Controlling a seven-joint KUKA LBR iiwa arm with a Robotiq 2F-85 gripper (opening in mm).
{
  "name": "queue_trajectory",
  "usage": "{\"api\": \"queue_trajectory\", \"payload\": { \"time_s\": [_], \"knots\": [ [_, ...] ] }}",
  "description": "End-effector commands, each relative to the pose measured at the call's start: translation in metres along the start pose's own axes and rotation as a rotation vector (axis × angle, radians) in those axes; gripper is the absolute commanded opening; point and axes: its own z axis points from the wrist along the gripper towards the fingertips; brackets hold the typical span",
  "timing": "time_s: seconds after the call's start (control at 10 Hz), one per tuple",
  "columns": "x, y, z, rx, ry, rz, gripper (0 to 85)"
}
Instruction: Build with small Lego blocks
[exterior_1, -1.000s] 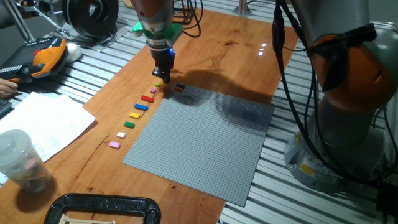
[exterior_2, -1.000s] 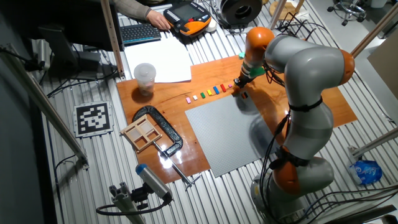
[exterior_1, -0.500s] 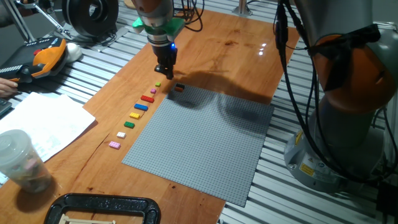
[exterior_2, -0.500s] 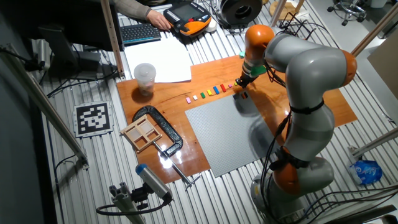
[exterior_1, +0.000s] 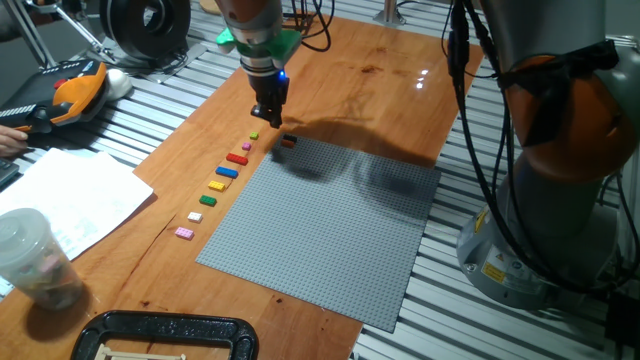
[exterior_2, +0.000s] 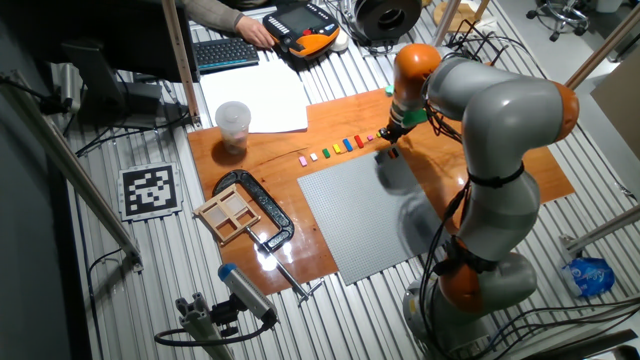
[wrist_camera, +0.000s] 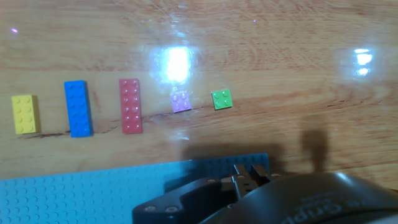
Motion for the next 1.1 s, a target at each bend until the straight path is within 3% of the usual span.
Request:
{"api": "queue_trajectory", "payload": {
  "time_s": [0.0,0.2,0.4,0.8,1.0],
  "knots": [
    [-0.0001,0.0001,-0.0003,0.007,-0.001,0.0,17.0],
    [-0.0001,0.0001,-0.0003,0.013,-0.006,0.0,17.0],
    [-0.0001,0.0001,-0.0003,0.01,-0.035,-0.001,17.0],
    [-0.0001,0.0001,-0.0003,-0.024,-0.059,-0.026,17.0],
    [-0.007,0.0019,0.003,-0.033,-0.059,-0.018,17.0]
  ]
}}
